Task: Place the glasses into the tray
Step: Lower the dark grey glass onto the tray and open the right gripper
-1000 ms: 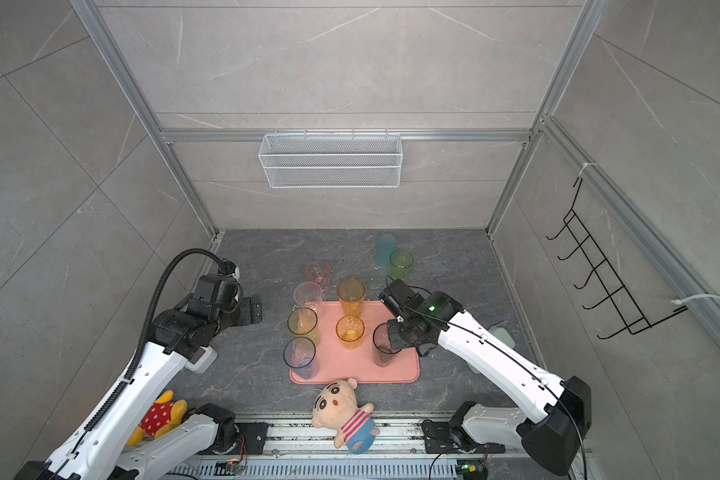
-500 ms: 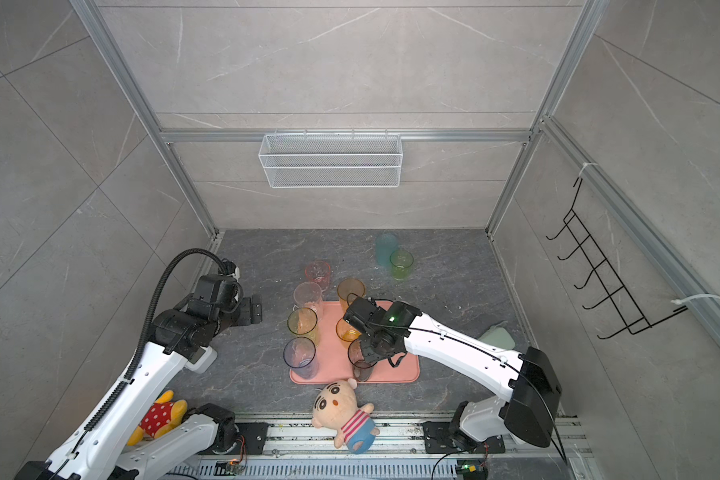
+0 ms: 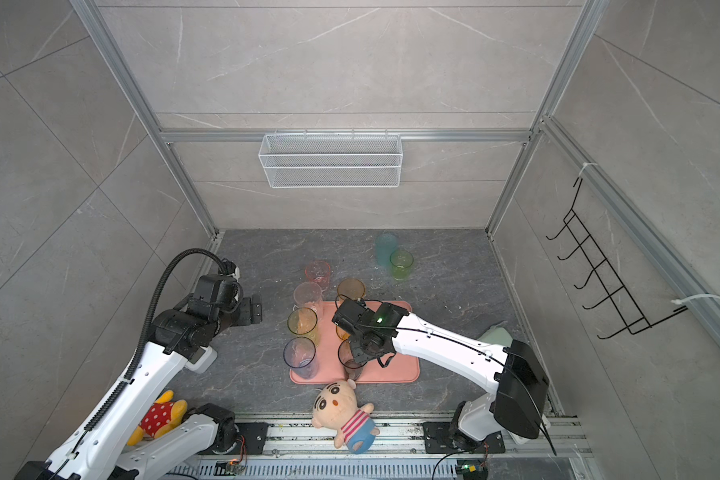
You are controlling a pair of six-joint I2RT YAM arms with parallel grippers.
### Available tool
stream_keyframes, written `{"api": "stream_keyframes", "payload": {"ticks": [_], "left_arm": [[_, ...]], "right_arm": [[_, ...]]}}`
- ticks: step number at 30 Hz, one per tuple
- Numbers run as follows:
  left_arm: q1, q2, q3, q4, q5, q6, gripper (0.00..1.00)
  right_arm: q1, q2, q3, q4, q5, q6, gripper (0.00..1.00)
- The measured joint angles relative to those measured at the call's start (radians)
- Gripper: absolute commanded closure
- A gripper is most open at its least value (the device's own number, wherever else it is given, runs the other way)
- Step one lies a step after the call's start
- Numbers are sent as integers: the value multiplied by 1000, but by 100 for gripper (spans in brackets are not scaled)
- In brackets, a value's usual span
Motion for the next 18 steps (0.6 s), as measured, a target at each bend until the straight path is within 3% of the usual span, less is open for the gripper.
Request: {"api": "stream_keyframes", "payload": {"ticks": [9,18], "left_arm": [[0,0,0,0,0,0,5],[0,-2,0,0,0,0,5]], "right_arm": [[8,38,40,3,0,10,100],[12,53,53,3,1,15,88]]}}
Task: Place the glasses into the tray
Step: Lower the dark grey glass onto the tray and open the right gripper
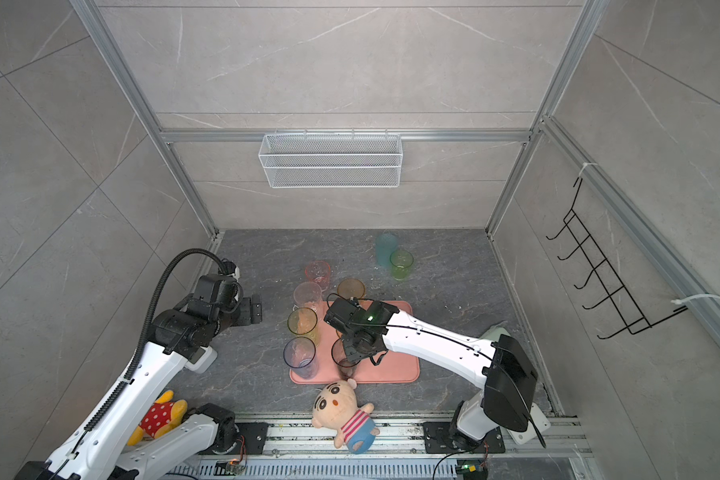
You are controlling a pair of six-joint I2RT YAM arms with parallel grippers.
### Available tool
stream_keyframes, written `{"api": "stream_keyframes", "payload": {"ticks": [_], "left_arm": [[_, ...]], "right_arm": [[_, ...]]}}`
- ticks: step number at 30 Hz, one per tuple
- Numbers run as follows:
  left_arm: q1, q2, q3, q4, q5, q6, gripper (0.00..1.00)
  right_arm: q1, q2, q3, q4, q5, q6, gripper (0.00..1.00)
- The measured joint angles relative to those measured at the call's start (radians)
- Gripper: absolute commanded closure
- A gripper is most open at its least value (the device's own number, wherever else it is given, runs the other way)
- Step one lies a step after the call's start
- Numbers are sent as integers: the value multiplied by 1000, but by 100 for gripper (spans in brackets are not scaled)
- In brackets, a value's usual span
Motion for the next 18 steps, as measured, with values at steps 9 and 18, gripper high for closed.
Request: {"api": "stream_keyframes", "payload": {"ticks": [9,18], "left_arm": [[0,-2,-1,0,0,0,5],[0,-5,-2,0,0,0,5]], "right_arm": [[3,1,15,0,3,3,79],[3,1,25,-15,17,3,74]]}}
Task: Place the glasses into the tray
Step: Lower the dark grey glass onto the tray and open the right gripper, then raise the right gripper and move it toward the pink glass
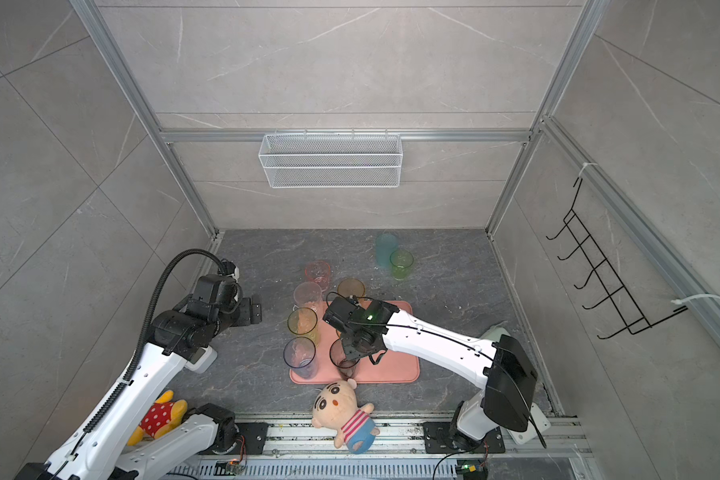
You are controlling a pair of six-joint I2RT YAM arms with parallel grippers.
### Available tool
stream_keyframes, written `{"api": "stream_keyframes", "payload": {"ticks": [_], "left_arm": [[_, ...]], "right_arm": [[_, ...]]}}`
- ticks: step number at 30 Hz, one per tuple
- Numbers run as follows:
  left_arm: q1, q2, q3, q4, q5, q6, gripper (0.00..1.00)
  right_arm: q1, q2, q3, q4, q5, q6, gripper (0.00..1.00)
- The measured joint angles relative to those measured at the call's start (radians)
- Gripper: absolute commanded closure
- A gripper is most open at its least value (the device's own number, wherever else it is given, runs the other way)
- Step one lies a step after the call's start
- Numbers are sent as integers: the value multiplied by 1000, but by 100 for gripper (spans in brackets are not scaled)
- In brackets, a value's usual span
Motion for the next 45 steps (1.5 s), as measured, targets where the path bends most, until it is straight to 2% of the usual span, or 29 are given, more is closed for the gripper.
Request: {"api": "stream_keyframes", "payload": {"ticks": [7,18,28,36,45], "left_arm": [[0,-1,0,0,0,0,5],[0,-18,-5,4,0,0,5],[0,-31,-11,6,-1,0,5],[0,-34,-13,12,-1,0,6],[0,-34,-13,11,-2,0,6]], "right_arm": [[0,-4,75,-32,46,-1,74],[1,-144,146,-28,308,-62,56],[-16,-147,231,24,492,-203,47],[-122,-94,266,122,492,-304,44],[-260,18,339,219,369,-343,43]]}}
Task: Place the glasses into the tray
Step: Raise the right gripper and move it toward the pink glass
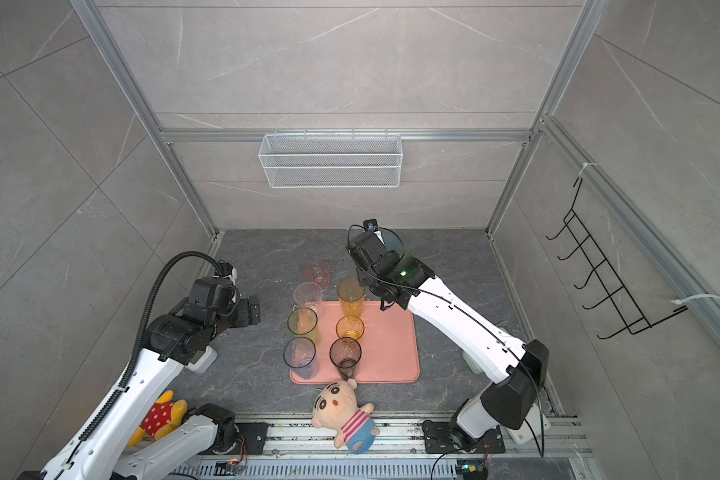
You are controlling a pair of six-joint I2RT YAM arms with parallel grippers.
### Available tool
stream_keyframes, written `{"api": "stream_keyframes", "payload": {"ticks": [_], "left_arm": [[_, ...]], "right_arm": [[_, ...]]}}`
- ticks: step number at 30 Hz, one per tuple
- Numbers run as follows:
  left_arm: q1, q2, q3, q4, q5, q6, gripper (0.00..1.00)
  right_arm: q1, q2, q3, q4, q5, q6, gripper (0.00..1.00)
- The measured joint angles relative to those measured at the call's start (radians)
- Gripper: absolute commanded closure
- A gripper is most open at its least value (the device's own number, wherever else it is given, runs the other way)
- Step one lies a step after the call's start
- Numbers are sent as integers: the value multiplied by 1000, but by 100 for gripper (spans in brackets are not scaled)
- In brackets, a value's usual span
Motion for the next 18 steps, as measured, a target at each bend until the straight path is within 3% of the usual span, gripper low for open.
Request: {"api": "stream_keyframes", "payload": {"ticks": [18], "left_arm": [[0,4,0,0,-6,0,6]], "right_arm": [[-56,279,213,89,-164,13,43]]}}
